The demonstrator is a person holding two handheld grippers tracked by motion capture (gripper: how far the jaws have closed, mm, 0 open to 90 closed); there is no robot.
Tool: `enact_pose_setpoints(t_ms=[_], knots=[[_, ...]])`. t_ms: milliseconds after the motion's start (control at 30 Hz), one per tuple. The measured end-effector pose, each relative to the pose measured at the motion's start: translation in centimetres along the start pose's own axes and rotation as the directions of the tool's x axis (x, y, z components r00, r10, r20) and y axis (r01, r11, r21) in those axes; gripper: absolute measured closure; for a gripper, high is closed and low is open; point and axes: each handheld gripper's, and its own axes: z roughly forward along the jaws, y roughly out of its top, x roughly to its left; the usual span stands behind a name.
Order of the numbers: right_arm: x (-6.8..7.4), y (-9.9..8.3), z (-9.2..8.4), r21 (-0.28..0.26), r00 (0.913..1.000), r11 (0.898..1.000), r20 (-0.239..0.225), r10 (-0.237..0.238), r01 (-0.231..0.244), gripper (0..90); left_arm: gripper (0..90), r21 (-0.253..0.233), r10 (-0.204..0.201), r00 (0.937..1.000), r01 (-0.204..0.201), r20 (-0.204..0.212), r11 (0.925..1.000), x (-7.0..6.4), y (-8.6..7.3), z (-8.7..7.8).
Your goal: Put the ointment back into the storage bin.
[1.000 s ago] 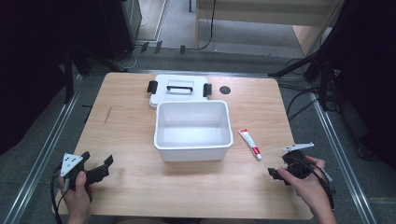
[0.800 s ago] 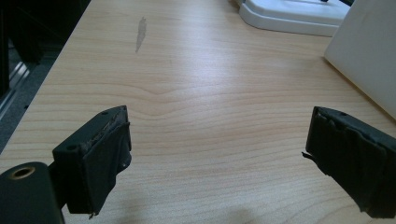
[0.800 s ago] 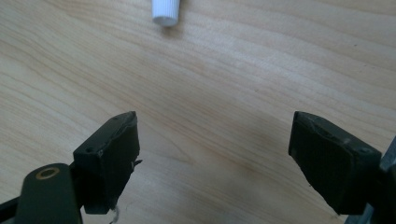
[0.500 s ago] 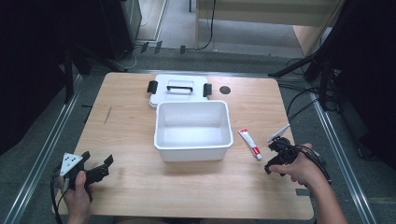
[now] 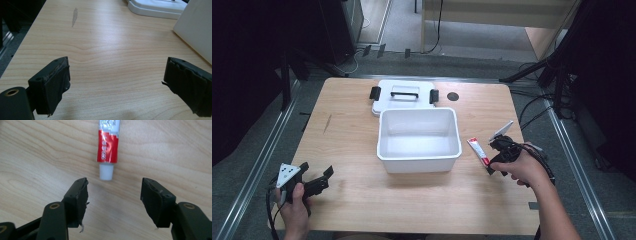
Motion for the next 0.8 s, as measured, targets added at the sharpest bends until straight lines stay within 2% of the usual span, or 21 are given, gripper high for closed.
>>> enact_pose_setpoints(t_ms=[67,133,267,333,600,700,800], knots=[[0.1,0.5,0.0,-0.003,1.0,1.0,0.0,0.004,-0.004,45.2,7.6,0.002,-0.002,1.0,0.002,0.0,1.0,0.0,0.0,0.0],[0.2,1.0,0.2,-0.01,0.9993,1.0,-0.029,0.024,-0.024,46.2,7.6,0.003,-0.002,1.0,0.002,0.001,1.0,0.0,0.0,0.0],[0.4,1.7,0.2,0.0,0.9994,0.999,0.008,0.035,-0.035,49.3,7.6,0.003,-0.003,1.0,0.003,0.003,1.0,0.0,0.0,0.0],[0.6,2.1,0.3,0.0,0.9993,0.999,0.017,0.033,-0.033,47.9,7.6,0.003,-0.003,1.0,0.003,0.003,1.0,0.0,0.0,0.0],[1.1,3.5,0.8,0.002,0.9997,1.0,0.004,0.023,-0.023,50.3,7.6,0.003,-0.003,1.0,0.003,0.005,1.0,0.0,0.0,0.0],[1.4,3.9,1.0,0.02,0.9994,1.0,0.031,0.017,-0.018,50.7,7.6,0.003,-0.004,1.0,0.004,0.005,1.0,0.0,0.0,0.0],[1.5,4.3,1.3,0.016,0.9995,1.0,0.028,0.012,-0.013,54.1,7.6,0.003,-0.004,1.0,0.004,0.005,1.0,0.0,0.0,0.0]])
